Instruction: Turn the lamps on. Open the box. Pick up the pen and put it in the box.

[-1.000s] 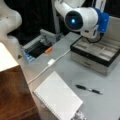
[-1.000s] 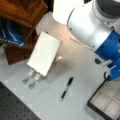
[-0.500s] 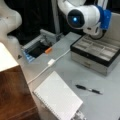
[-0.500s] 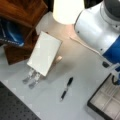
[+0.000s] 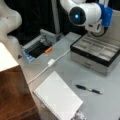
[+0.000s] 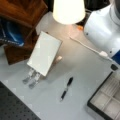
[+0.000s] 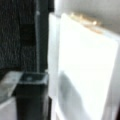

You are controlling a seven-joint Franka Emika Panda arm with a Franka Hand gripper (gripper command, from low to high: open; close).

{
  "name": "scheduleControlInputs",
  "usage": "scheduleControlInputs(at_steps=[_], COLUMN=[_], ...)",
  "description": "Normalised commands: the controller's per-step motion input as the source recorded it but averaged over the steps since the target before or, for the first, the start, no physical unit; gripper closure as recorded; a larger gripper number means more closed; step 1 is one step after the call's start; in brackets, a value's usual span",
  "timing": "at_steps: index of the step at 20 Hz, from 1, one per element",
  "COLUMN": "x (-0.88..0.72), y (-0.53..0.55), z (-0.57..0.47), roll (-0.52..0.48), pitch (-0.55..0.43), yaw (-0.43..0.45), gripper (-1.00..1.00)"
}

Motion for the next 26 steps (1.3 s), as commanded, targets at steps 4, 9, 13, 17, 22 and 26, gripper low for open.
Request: scheduleControlInputs(at_steps=[4, 9, 13, 17, 22, 26], x=[-0.13, -0.18, -0.22, -0.2, -0.15, -0.1], y=[0.07, 0.05, 0.12, 0.25, 0.28, 0.18], z=[-0.12, -0.14, -0.12, -0.12, -0.13, -0.13], roll=[0.137, 0.148, 0.185, 0.195, 0.142, 0.089], pitch=[-0.098, -0.091, -0.067, -0.059, -0.057, -0.051], yaw=[-0.14, -0.16, -0.183, -0.219, -0.238, -0.207], gripper=[-1.0, -1.0, -1.0, -1.0, -1.0, -1.0])
